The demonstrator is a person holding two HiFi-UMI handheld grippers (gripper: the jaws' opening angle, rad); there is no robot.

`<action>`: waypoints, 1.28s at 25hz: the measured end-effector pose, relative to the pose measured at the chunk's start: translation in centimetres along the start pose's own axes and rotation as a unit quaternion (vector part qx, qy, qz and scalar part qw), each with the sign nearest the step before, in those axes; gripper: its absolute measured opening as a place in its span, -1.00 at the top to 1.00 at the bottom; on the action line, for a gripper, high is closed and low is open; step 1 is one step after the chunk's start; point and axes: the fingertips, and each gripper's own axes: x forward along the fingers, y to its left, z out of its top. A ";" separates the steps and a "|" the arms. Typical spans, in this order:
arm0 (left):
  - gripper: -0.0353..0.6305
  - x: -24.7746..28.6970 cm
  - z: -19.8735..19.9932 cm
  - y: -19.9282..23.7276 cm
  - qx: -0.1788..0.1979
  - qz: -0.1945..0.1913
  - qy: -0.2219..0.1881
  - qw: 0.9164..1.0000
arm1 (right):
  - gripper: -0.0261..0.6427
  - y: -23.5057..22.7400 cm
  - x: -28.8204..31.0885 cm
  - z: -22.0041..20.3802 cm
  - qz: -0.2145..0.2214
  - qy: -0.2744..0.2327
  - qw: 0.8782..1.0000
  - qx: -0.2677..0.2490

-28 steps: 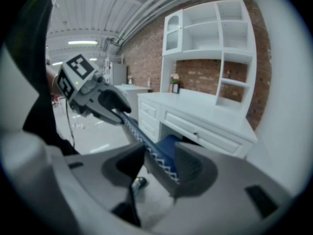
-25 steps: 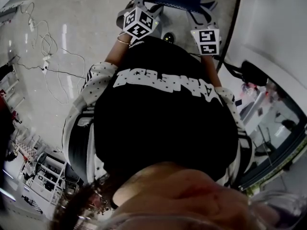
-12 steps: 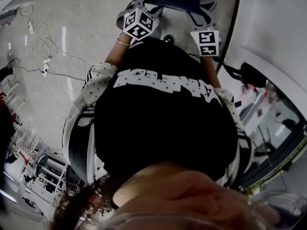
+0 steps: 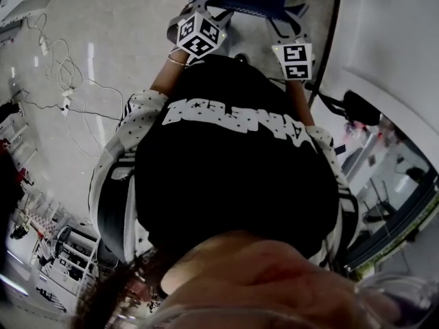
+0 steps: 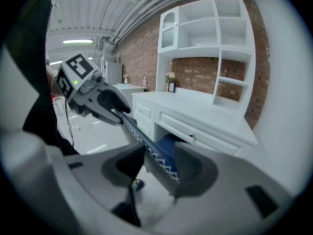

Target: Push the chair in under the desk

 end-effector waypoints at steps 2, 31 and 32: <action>0.27 0.4 0.6 -0.1 0.001 -0.002 -0.002 1.000 | 0.31 -0.7 -0.1 0.0 -0.006 0.002 1.000 0.003; 0.29 2.7 0.5 4.4 0.010 -0.020 -0.004 1.000 | 0.31 -2.5 4.0 2.2 -0.020 0.014 1.000 0.008; 0.29 2.7 0.5 4.5 0.010 -0.020 -0.004 1.000 | 0.31 -2.5 4.1 2.2 -0.020 0.014 1.000 0.008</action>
